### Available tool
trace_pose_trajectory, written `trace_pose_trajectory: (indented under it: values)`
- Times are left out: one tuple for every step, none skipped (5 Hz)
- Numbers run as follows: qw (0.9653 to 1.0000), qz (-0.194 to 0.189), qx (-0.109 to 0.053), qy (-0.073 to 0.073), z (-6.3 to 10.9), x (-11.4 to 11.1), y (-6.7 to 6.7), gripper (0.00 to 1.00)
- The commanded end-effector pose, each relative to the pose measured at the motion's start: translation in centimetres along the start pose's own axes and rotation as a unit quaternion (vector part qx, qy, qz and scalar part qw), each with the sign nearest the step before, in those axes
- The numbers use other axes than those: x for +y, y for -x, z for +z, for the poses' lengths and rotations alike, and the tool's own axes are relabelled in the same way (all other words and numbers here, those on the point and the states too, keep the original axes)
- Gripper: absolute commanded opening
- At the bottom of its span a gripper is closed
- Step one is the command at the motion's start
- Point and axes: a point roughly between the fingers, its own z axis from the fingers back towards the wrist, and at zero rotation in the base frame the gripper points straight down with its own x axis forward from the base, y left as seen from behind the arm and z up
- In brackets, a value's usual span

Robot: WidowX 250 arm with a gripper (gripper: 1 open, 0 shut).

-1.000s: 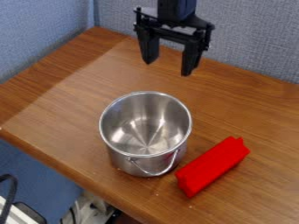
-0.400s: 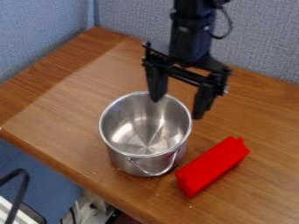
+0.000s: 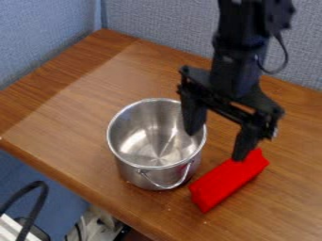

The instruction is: Put the red object in the metal pot

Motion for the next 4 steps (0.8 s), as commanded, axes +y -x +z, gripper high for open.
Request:
trace_pose_trajectory:
  values:
    - [0.9962,-0.078,-0.036,-0.014,-0.41,0.4,0.15,1.0]
    - [0.9935,-0.102,-0.047,-0.019,-0.39,0.27,-0.19,1.0]
    - [0.9901,-0.129,-0.049,-0.02,0.14,0.22,-0.47,1.0]
    - [0.9933,-0.101,-0.051,-0.024,-0.26,0.26,-0.25,1.0]
